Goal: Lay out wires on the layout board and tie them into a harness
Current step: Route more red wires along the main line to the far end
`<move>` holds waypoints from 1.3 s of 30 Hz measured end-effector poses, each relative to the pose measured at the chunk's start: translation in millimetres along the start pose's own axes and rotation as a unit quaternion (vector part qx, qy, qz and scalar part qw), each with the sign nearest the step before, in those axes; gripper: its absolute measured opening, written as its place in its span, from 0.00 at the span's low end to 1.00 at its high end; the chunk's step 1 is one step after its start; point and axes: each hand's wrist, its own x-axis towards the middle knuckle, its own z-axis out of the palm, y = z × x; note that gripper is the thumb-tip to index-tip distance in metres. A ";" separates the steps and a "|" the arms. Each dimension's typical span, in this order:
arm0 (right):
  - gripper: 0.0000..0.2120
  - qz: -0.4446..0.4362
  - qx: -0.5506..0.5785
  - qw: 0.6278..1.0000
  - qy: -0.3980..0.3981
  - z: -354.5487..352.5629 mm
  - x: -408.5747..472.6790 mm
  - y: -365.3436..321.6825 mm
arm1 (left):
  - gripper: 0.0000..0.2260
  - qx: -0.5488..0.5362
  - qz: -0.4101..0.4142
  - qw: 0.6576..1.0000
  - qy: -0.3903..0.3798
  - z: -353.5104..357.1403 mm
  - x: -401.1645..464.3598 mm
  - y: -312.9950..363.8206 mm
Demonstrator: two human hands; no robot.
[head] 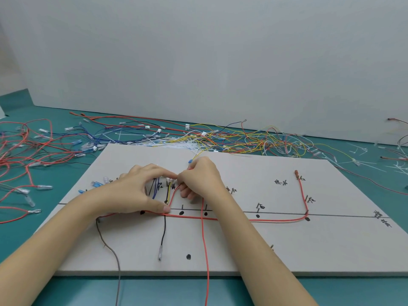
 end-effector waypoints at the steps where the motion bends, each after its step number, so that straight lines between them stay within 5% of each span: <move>1: 0.09 0.002 0.008 1.000 -0.001 0.0 0.0 0.7 | 0.32 0.003 0.002 1.000 0.002 0.0 0.3 -0.3; 8: 0.08 0.005 0.027 1.000 -0.005 0.0 -0.1 2.1 | 0.29 -0.052 0.007 0.999 0.000 -0.3 5.9 -6.9; 12: 0.09 0.005 0.027 1.000 -0.002 -0.4 -0.7 2.4 | 0.15 -0.172 -0.016 0.985 0.024 -1.7 14.6 -2.4; 14: 0.11 0.007 0.032 0.999 -0.003 -0.1 -0.7 2.9 | 0.10 -0.146 -0.028 0.987 0.059 0.2 19.8 -0.1; 22: 0.06 -0.007 0.031 0.999 -0.008 -1.1 -3.0 2.5 | 0.10 0.023 -0.080 0.990 0.116 8.2 36.0 17.2; 27: 0.06 0.004 0.042 0.999 -0.014 -1.1 -2.6 1.6 | 0.05 -0.062 -0.063 0.988 0.128 6.4 36.4 12.1; 34: 0.05 0.009 0.053 0.998 -0.019 -2.8 -5.6 0.5 | 0.11 -0.208 -0.008 0.960 0.185 4.7 33.6 10.6; 39: 0.04 0.008 0.072 0.997 -0.021 -4.5 -6.4 0.3 | 0.10 -0.191 -0.015 0.964 0.184 4.9 32.8 4.6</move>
